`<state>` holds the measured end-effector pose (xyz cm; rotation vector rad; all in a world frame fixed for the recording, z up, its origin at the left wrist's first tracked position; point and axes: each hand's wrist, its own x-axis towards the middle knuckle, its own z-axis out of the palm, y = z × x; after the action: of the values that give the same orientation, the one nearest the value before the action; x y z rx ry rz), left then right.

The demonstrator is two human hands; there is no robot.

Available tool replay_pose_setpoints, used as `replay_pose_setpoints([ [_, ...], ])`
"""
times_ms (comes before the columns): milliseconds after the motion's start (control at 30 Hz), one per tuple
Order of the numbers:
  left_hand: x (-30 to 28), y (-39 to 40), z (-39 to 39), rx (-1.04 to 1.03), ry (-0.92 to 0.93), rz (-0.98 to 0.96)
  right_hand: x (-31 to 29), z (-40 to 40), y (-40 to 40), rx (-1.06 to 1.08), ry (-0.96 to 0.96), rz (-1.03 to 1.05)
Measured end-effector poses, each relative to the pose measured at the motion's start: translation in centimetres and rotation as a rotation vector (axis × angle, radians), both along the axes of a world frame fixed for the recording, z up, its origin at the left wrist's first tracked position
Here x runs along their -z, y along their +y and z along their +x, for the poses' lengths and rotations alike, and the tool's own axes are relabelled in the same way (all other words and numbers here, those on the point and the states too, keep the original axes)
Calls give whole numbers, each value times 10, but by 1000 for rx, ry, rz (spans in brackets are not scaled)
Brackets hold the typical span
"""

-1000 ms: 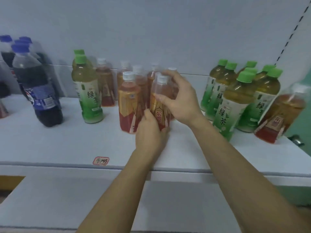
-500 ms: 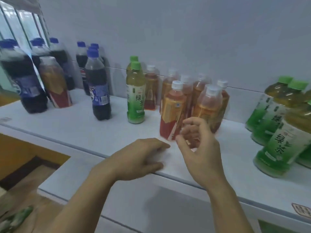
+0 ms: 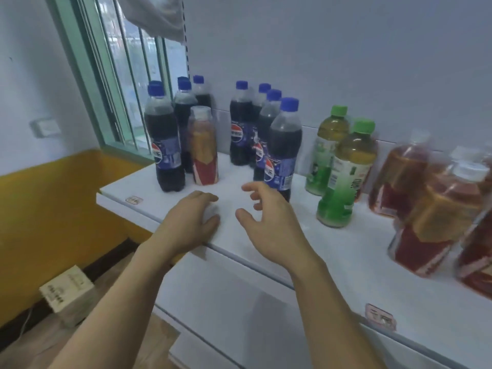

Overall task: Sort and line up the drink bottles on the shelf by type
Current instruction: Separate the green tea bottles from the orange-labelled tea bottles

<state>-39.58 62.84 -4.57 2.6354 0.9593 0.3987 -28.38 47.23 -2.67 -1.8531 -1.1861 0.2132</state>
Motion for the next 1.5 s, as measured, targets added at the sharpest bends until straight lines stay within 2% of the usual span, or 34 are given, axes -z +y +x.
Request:
replay_pose_setpoints([
  [100,4,33,3,-11,-21,19,-2,-6,58,41,-12,10],
  [233,12,67,7,70,-37,38,-4,-10,116,93,31,60],
  [433,22,86,6,122,-132,86,-38,6,205,259,24,244],
  [633,26,87,5,116,-265,69,-45,14,235,232,77,213],
  [733,26,80,0,48,-494,5,-44,4,214,241,88,284],
  [833,25,69,-7,37,-827,93,-38,-12,171,241,170,415],
  [867,25,68,-9,56,-880,99,-36,-17,155,252,198,455],
  [933,18,63,-12,158,-833,-42,-33,-21,125,271,287,537],
  [1000,8,52,-10,307,-692,-216,-34,-19,96,258,398,604],
  [1067,0,36,-2,426,-607,-198,-34,-12,68,249,509,673],
  [1133,-3,14,9,489,-612,-126,-35,-6,40,280,588,740],
  [1200,-4,-14,22,540,-639,-114,-37,0,9,327,541,773],
  [1333,1,-84,52,607,-700,-248,-45,11,-66,419,375,790],
  [1500,5,-192,97,656,-663,-369,-48,29,-161,629,152,821],
])
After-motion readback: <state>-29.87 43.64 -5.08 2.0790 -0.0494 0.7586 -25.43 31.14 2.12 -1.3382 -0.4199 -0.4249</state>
